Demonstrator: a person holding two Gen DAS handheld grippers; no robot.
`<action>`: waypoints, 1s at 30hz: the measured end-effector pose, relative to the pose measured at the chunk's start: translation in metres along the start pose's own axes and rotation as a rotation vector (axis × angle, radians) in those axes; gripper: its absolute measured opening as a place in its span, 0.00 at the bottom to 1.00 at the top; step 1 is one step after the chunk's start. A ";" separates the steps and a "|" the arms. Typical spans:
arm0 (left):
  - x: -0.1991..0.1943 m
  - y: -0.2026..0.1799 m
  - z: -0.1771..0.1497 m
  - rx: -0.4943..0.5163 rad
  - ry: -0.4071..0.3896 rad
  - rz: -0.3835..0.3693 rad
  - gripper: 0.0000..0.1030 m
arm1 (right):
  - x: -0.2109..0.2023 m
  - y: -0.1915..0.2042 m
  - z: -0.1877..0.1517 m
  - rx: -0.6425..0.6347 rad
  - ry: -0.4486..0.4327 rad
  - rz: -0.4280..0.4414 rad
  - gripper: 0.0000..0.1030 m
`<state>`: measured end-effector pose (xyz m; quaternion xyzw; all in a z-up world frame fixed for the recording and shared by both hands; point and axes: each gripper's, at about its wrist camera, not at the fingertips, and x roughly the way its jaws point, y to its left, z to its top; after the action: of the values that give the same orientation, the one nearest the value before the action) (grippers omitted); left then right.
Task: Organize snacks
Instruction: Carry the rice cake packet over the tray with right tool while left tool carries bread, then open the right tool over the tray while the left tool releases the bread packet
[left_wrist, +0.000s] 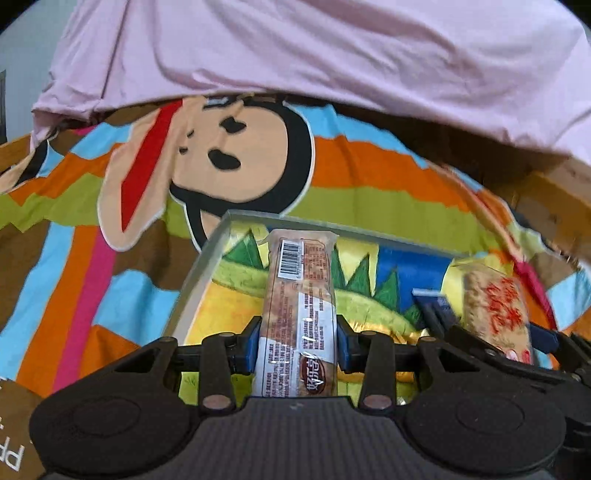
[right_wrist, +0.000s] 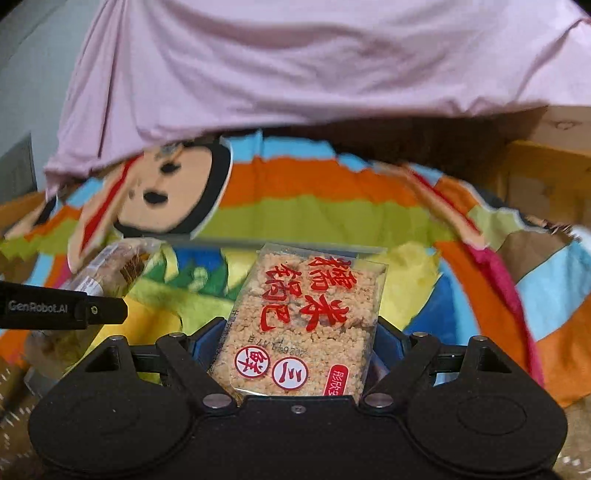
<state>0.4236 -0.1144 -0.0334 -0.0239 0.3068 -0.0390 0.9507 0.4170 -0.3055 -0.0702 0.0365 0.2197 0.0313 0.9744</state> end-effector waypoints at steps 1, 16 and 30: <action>0.003 0.001 -0.003 -0.001 0.010 0.002 0.42 | 0.004 0.002 -0.002 -0.002 0.011 0.003 0.82; 0.027 0.010 -0.024 -0.033 0.093 0.040 0.42 | 0.017 0.005 -0.008 -0.025 0.042 0.002 0.79; 0.031 0.015 -0.026 -0.116 0.133 0.006 0.60 | 0.017 0.005 -0.007 -0.020 0.045 0.005 0.82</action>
<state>0.4347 -0.1027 -0.0738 -0.0754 0.3711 -0.0198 0.9253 0.4287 -0.2992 -0.0833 0.0267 0.2413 0.0367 0.9694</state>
